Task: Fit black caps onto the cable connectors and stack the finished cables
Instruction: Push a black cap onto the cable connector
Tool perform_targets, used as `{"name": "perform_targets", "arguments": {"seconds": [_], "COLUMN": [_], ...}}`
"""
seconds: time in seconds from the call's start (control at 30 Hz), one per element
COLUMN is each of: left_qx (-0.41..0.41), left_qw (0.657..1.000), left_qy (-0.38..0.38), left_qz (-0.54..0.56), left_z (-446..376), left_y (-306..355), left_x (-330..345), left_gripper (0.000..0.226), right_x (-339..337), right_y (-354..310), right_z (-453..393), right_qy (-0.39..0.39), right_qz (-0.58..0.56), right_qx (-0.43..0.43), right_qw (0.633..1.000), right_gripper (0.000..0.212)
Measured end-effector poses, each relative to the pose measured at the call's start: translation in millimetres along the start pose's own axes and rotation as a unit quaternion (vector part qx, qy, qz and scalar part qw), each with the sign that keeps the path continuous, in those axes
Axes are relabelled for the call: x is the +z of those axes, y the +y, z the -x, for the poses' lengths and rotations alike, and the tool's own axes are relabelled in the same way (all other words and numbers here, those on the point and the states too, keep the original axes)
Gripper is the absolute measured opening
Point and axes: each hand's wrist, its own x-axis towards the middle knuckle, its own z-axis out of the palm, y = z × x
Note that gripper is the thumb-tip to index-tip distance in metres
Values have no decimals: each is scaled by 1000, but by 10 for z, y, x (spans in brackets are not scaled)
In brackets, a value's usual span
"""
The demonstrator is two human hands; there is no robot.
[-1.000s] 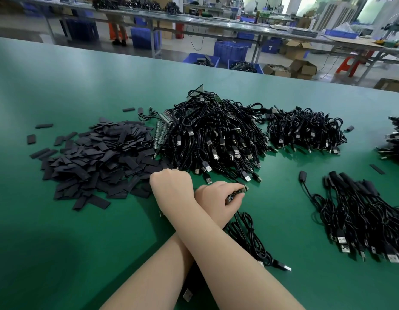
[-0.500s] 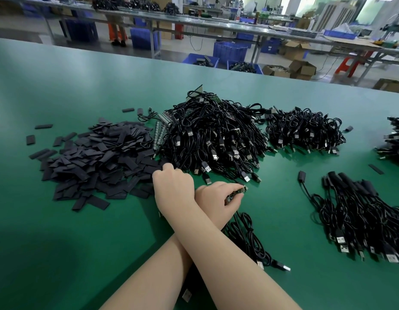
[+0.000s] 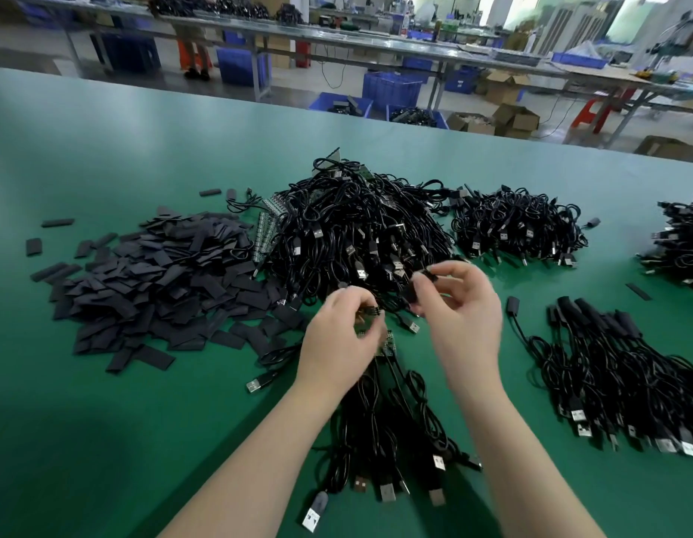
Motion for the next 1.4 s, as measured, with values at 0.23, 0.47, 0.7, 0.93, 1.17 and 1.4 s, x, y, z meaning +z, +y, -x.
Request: {"name": "perform_targets", "arguments": {"seconds": [0.23, 0.47, 0.7, 0.93, 1.17, 1.4], "left_qx": [25, 50, 49, 52, 59, 43], "left_qw": [998, 994, 995, 996, 995, 993], "left_qy": [-59, -93, -90, -72, -80, -93], "left_qz": [20, 14, 11, 11, 24, 58], "left_z": [26, 21, 27, 14, 3, -3], "left_y": [-37, -42, -44, -65, -80, -70], "left_x": [14, 42, 50, 49, 31, 17], "left_gripper": [27, 25, 27, 23, 18, 15], "right_x": [-273, -280, -284, -297, -319, -360], "right_y": [471, 485, 508, 533, 524, 515], "right_z": [37, 138, 137, 118, 98, 93], "right_qy": [-48, -61, -64, -111, -143, -170], "right_qz": [-52, -123, -136, -75, -46, -60], "right_qx": [142, 184, 173, 126, 110, 112], "right_qw": [987, 973, 973, 983, 982, 977], "right_gripper": [14, 12, 11, 24, 33, 26]}}
